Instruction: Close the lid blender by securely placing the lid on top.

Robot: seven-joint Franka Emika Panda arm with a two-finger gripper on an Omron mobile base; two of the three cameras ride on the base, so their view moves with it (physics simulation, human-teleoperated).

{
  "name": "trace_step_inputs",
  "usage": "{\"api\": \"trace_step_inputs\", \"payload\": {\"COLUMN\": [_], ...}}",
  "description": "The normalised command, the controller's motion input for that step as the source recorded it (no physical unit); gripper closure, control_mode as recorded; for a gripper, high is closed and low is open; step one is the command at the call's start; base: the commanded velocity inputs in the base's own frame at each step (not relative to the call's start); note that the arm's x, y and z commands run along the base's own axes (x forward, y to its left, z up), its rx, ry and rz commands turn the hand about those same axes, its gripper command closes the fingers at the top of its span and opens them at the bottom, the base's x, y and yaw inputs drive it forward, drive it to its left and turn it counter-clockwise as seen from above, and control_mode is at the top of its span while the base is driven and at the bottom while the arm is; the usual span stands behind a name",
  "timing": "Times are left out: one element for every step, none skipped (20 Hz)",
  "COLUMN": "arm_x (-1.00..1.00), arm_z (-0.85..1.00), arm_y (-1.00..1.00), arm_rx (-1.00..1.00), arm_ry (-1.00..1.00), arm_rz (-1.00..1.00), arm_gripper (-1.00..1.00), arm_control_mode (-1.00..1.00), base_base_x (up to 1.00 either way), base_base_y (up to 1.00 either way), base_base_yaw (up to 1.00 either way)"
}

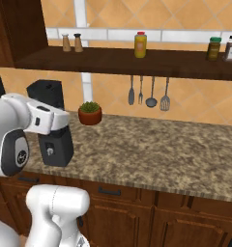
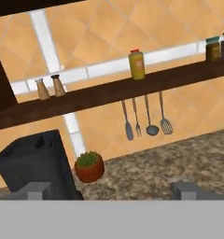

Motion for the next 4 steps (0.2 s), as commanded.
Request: {"api": "trace_step_inputs", "payload": {"arm_x": [-1.0, -1.0, -1.0, -1.0], "arm_z": [-0.47, -0.47, -0.51, -0.5], "arm_y": [-1.0, -1.0, -1.0, -1.0], "arm_rx": [0.01, 0.01, 0.02, 0.03], "arm_ry": [-0.01, 0.0, 0.0, 0.0], "arm_rz": [0.0, 0.0, 0.0, 0.0], "arm_gripper": [-1.0, -1.0, -1.0, -1.0], "arm_control_mode": [-1.0, -1.0, -1.0, -1.0], "base_base_x": [0.0, 0.0, 0.0, 0.0], "base_base_y": [0.0, 0.0, 0.0, 0.0], "base_base_yaw": [0.0, 0.0, 0.0, 0.0]}}
